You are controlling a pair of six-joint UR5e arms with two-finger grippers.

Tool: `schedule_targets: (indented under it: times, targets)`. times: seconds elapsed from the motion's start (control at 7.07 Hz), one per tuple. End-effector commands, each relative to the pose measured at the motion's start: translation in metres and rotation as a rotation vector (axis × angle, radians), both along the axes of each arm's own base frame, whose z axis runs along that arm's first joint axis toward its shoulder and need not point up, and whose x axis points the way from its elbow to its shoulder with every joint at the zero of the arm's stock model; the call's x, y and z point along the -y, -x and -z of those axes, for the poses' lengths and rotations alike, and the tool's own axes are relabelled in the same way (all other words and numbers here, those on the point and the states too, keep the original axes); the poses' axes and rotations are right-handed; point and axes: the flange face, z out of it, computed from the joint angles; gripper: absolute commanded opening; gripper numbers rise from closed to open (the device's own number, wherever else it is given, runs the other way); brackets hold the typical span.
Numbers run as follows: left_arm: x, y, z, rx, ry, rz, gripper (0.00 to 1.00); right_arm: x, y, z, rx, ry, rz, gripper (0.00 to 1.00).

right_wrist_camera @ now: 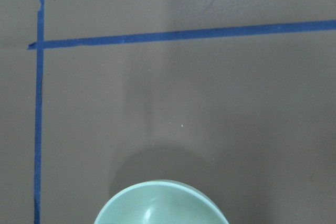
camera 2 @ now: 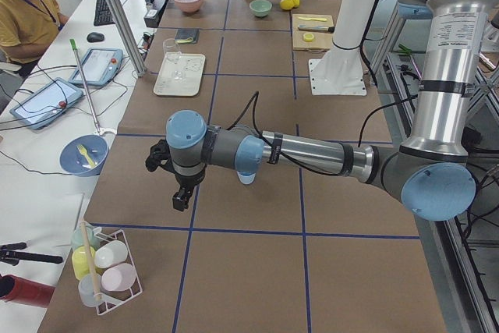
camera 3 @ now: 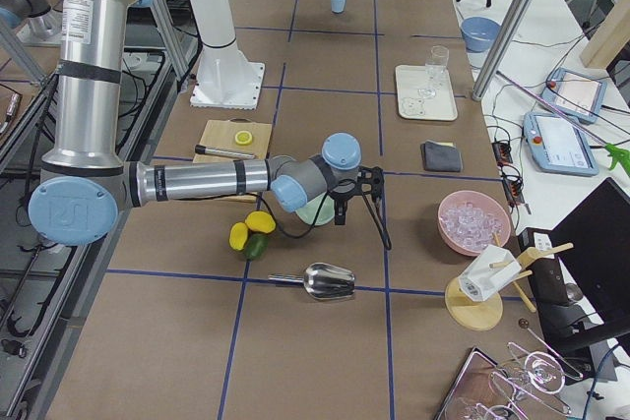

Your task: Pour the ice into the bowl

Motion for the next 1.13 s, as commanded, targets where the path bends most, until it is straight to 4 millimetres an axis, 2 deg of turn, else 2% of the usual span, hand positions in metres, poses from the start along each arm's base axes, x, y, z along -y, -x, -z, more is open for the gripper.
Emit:
schedule_targets:
  times: [0.0,0.28,0.42,0.71,0.85,0.99]
  targets:
    - [0.001,-0.001,0.002,-0.001,-0.018,-0.001,1.00,-0.029,0.018,-0.025,-0.073,-0.005,0.001,1.00]
    - [0.001,-0.001,0.004,0.000,-0.028,-0.003,1.00,-0.034,0.035,-0.040,-0.088,0.012,0.041,0.96]
    - [0.001,-0.001,0.004,0.000,-0.033,-0.001,1.00,-0.034,0.039,-0.040,-0.088,0.013,0.048,0.86]
    - [0.001,-0.001,0.005,0.000,-0.036,-0.002,1.00,-0.034,0.039,-0.043,-0.090,0.014,0.049,0.16]
    - [0.001,-0.001,0.005,0.000,-0.038,-0.003,1.00,-0.035,0.039,-0.045,-0.091,0.018,0.050,0.00]
    - [0.001,0.000,0.007,0.000,-0.042,-0.002,1.00,-0.037,0.038,-0.047,-0.089,0.022,0.054,0.00]
